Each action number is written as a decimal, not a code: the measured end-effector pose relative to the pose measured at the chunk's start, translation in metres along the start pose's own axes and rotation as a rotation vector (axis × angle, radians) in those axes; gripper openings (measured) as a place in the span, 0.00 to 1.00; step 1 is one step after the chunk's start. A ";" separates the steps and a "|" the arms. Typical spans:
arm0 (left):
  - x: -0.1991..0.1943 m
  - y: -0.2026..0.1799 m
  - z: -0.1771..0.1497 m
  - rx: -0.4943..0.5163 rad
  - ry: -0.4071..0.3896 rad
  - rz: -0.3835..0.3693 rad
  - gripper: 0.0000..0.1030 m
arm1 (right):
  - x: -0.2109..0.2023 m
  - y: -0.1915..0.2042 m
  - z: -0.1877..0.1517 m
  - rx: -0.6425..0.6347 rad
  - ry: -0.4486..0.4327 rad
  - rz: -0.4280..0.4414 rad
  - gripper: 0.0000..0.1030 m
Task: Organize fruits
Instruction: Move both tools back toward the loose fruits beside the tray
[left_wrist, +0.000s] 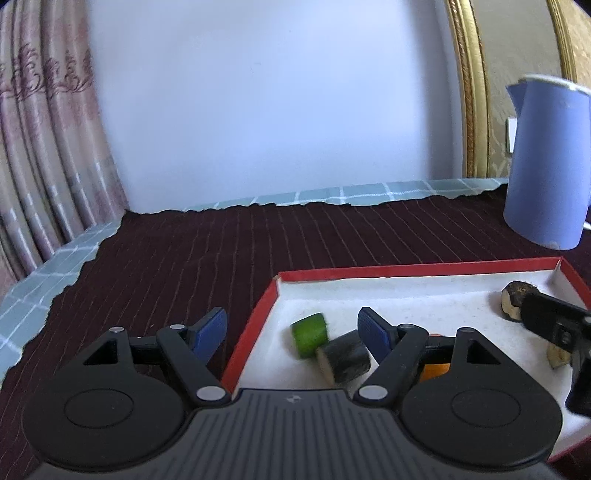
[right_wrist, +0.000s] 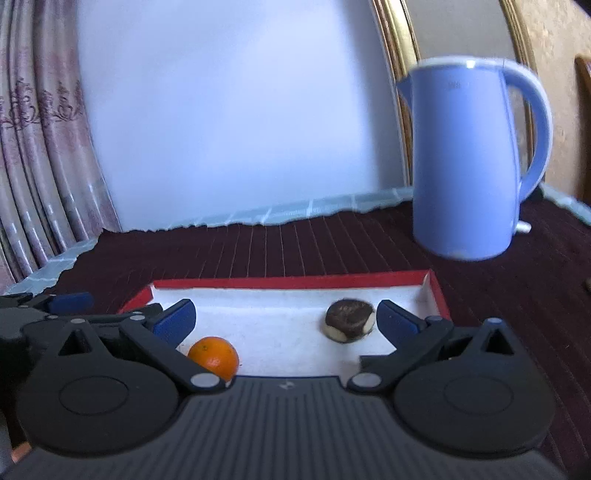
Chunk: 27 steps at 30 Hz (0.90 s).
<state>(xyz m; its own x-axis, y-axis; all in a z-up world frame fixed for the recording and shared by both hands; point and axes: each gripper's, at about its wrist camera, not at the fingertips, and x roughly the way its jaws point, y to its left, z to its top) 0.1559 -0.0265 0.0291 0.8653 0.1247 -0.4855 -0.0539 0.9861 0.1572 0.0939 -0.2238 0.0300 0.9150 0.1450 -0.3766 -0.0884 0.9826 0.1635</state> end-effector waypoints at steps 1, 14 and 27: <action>-0.005 0.004 -0.001 -0.006 0.001 -0.003 0.76 | -0.004 0.000 -0.002 -0.015 -0.007 -0.025 1.00; -0.068 0.059 -0.041 -0.066 -0.034 -0.072 0.76 | -0.051 0.000 -0.035 -0.011 0.000 -0.034 1.00; -0.072 0.092 -0.077 -0.115 0.023 -0.070 0.76 | -0.080 0.057 -0.063 -0.240 0.137 0.183 1.00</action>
<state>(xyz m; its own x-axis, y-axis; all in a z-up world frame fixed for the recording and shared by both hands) 0.0502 0.0641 0.0119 0.8576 0.0559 -0.5113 -0.0515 0.9984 0.0228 -0.0091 -0.1723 0.0117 0.8153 0.3201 -0.4826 -0.3518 0.9357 0.0263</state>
